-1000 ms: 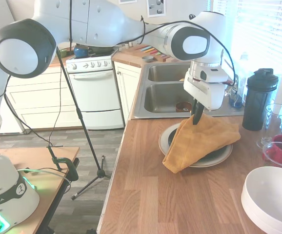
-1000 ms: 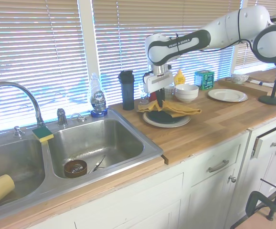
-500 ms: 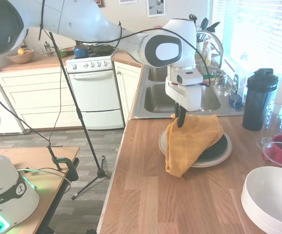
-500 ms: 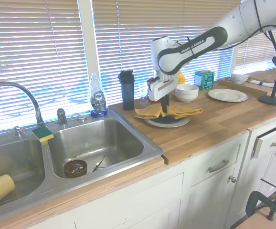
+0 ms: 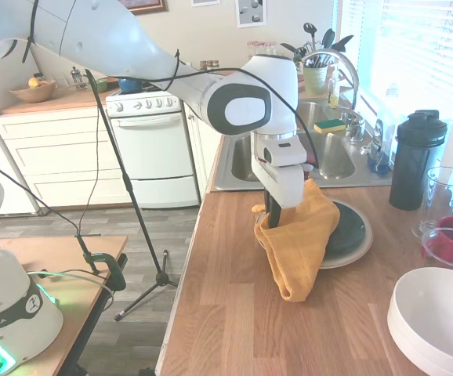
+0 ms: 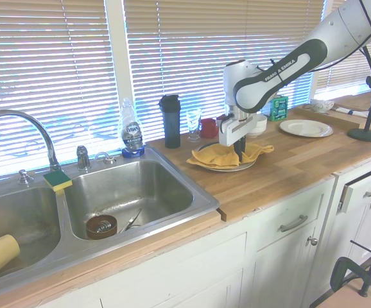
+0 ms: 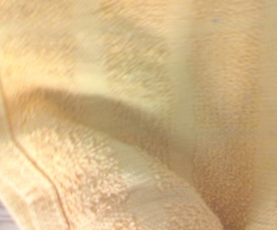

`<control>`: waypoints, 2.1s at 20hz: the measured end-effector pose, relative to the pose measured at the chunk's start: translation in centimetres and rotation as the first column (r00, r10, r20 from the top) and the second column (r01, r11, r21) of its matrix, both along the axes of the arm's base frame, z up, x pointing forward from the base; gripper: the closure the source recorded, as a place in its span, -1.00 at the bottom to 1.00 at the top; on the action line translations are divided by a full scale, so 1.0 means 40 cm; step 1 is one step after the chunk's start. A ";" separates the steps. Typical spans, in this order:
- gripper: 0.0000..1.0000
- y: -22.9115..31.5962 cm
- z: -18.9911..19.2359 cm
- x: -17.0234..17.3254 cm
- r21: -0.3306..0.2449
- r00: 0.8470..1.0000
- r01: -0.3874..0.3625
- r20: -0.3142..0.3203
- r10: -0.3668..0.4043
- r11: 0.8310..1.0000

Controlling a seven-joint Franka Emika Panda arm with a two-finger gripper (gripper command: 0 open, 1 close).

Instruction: Wipe the blue plate in counterclockwise motion

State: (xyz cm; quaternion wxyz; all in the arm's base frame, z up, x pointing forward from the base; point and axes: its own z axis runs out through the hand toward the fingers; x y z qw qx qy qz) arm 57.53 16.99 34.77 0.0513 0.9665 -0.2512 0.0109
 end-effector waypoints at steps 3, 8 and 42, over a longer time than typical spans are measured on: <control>1.00 -0.055 -0.001 0.017 0.028 1.000 0.022 -0.017 -0.021 0.999; 1.00 -0.090 0.004 0.066 0.044 0.998 0.046 -0.045 -0.044 0.998; 1.00 0.067 -0.033 0.057 -0.029 1.000 -0.012 -0.011 0.012 1.000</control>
